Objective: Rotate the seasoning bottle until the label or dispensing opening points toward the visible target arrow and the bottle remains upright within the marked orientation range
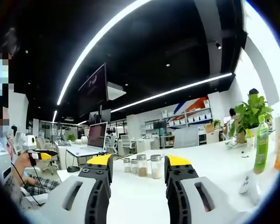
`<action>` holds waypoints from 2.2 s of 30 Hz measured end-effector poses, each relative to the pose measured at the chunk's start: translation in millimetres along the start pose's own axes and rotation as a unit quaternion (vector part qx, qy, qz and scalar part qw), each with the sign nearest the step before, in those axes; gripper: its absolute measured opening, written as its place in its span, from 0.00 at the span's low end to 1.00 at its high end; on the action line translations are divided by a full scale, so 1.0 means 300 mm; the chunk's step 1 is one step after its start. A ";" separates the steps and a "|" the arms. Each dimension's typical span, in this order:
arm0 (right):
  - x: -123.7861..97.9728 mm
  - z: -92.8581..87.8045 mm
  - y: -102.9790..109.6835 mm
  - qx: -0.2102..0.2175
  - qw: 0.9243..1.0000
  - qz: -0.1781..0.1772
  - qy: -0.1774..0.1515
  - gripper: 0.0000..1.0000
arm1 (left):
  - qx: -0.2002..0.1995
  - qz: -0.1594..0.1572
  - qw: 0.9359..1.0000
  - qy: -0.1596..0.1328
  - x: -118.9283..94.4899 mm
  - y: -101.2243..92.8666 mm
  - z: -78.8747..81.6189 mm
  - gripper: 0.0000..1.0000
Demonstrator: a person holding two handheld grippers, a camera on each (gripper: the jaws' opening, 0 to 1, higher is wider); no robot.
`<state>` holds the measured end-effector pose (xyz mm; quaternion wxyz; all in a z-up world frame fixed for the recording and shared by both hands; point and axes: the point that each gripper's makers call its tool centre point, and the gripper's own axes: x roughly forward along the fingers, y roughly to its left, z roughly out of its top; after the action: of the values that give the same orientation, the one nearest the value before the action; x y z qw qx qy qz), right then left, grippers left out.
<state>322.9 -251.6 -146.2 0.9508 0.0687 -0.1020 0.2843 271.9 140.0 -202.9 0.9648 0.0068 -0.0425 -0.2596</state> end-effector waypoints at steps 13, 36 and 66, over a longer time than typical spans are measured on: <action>0.117 -0.013 0.047 -0.030 0.999 0.031 0.026 0.43 | -0.006 0.011 1.000 0.011 -0.018 0.020 -0.039 0.54; 0.342 -0.056 0.143 -0.024 0.994 0.098 0.036 0.37 | -0.007 0.132 0.991 -0.006 -0.266 0.114 0.004 0.54; 0.443 -0.099 0.122 -0.031 0.994 0.089 0.058 0.34 | -0.023 0.096 0.995 0.003 -0.205 0.038 -0.049 0.54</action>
<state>415.8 -145.7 -141.3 0.9276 0.0134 -0.0607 0.3684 225.7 180.5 -222.0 0.9852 -0.0190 -0.0343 -0.1668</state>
